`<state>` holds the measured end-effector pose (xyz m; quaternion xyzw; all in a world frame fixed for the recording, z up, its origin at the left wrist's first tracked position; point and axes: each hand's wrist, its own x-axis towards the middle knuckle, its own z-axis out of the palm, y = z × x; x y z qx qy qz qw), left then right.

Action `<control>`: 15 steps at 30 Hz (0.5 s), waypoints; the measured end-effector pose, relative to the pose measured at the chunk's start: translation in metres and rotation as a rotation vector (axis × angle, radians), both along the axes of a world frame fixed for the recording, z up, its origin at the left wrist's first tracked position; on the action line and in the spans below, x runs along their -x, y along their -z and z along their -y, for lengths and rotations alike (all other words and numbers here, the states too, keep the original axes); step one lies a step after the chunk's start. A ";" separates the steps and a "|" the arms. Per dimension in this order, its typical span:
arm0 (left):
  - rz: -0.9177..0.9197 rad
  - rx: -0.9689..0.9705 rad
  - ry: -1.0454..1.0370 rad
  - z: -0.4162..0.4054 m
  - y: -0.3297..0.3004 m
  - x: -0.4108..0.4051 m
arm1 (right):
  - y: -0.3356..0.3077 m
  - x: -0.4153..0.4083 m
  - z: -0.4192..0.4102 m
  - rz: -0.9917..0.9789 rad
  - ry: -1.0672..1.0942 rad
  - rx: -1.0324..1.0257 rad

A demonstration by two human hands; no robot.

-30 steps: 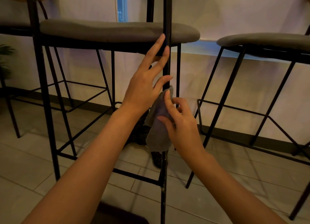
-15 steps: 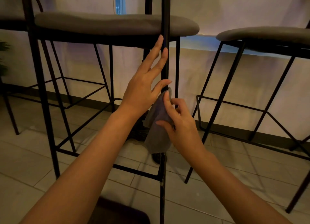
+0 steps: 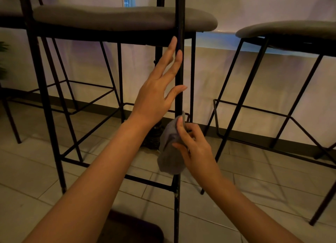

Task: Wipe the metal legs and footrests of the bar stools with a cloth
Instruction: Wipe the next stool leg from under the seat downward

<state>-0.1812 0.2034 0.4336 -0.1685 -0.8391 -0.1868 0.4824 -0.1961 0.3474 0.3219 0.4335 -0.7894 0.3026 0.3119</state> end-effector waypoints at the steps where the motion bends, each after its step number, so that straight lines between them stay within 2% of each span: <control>1: 0.004 -0.006 0.005 0.000 0.001 0.000 | -0.002 0.000 0.001 -0.005 0.002 0.003; 7: -0.005 -0.027 0.027 -0.001 0.004 0.002 | -0.014 0.003 0.010 -0.017 0.003 0.071; 15: 0.013 -0.047 0.025 -0.004 0.013 0.001 | 0.027 -0.006 -0.001 0.079 -0.007 -0.008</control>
